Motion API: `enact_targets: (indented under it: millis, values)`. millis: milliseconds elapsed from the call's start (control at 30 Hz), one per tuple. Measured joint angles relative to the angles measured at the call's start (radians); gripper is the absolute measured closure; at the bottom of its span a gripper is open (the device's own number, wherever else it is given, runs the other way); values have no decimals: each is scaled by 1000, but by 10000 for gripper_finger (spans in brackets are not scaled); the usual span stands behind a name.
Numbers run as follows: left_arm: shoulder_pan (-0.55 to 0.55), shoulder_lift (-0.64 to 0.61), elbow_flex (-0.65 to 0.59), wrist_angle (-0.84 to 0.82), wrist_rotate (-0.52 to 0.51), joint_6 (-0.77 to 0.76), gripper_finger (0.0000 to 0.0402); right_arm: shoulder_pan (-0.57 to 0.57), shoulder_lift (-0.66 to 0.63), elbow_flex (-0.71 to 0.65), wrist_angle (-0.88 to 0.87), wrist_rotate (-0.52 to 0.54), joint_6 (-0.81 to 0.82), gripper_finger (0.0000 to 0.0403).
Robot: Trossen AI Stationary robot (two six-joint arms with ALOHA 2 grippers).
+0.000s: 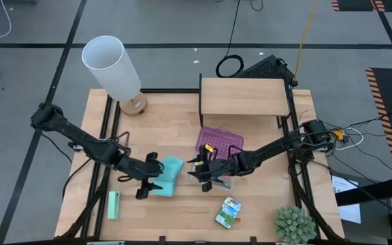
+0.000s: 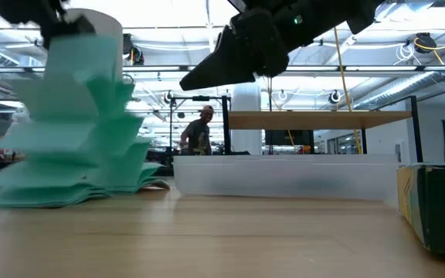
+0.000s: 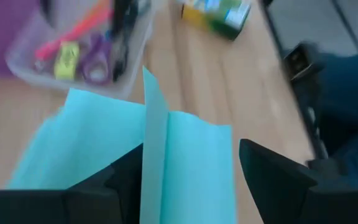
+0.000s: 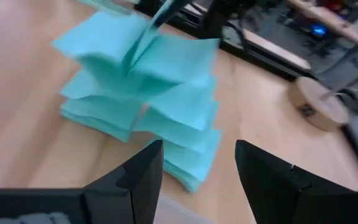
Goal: Pack school essentials
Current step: Put the blue sticky notes into the purple supply box
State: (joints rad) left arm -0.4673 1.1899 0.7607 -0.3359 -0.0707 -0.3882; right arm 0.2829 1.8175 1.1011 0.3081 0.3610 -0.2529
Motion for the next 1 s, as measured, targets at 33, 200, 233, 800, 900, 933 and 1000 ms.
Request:
enact_targets:
  millis: [33,200,233,800,900,933,1000]
  values:
    - [-9,-23,5,-12,-20,0,165,0,0,0,2,-22,15,206]
    - [-38,-86,3,-176,-186,-73,165,-7,0,0,45,-48,193,206]
    - [-38,-86,3,-205,-201,-94,165,-13,0,0,51,-48,233,206]
    - [-130,70,2,-72,-494,180,165,-28,1,0,21,-63,330,206]
    - [-170,69,2,-27,-550,217,165,-28,1,0,21,-62,330,206]
    - [-186,69,2,-9,-569,235,165,-28,1,0,24,-61,332,206]
    - [-213,69,2,11,-597,268,165,-28,1,0,52,-58,335,206]
